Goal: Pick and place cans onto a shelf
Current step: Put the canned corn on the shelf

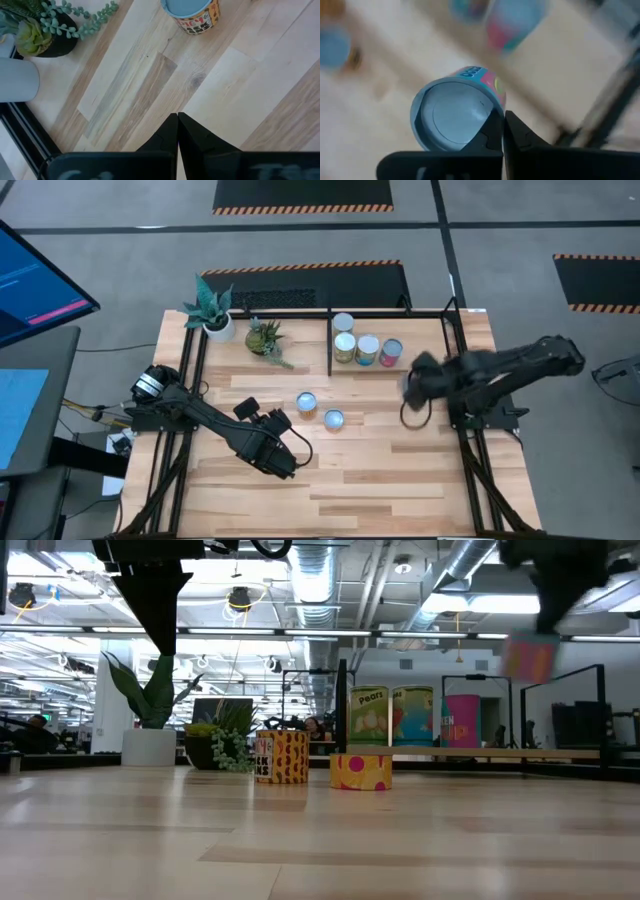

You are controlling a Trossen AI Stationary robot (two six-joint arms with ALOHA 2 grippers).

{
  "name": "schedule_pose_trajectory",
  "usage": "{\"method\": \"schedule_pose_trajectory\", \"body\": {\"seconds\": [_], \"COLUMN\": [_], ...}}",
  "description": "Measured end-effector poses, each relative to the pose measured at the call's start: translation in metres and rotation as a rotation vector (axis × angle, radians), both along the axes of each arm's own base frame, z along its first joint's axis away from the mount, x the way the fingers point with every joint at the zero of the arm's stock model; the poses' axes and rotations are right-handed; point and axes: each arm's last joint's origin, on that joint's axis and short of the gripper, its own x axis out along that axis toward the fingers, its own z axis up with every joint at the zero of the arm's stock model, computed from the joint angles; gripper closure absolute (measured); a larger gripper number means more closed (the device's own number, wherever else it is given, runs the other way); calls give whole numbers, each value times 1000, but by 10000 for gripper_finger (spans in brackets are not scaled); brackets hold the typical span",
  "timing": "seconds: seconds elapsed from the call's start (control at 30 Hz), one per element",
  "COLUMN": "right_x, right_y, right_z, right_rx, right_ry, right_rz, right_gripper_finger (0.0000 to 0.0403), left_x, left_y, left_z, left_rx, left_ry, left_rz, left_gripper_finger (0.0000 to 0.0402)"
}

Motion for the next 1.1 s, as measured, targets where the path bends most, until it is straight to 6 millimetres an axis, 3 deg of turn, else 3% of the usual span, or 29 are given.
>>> {"method": "schedule_pose_trajectory", "body": {"seconds": [0.13, 0.23, 0.47, 0.63, 0.83, 1.1], "right_x": [-2, -4, -6, 0, 20, 35], "right_y": [-27, -51, -116, -158, -204, -252], "right_z": [42, 61, 71, 58, 18, -29], "right_rx": [-203, -276, -288, -203, -90, 32], "right_ry": [-69, -75, -32, 39, 252, 313], "right_rz": [-73, -132, -177, -124, -33, -2], "right_gripper_finger": [399, 400, 400, 400, 400, 400], "left_x": [0, 0, 0, 1, 1, 1], "left_y": [0, 0, 1, 1, 0, 0], "left_z": [0, 0, 1, 1, 0, 0], "left_rx": [0, 3, 29, 26, 25, 12], "left_ry": [-1, -3, -17, -19, -22, -29], "left_rz": [1, 0, -4, -2, 2, 25], "left_gripper_finger": [402, 401, 401, 401, 401, 401]}}
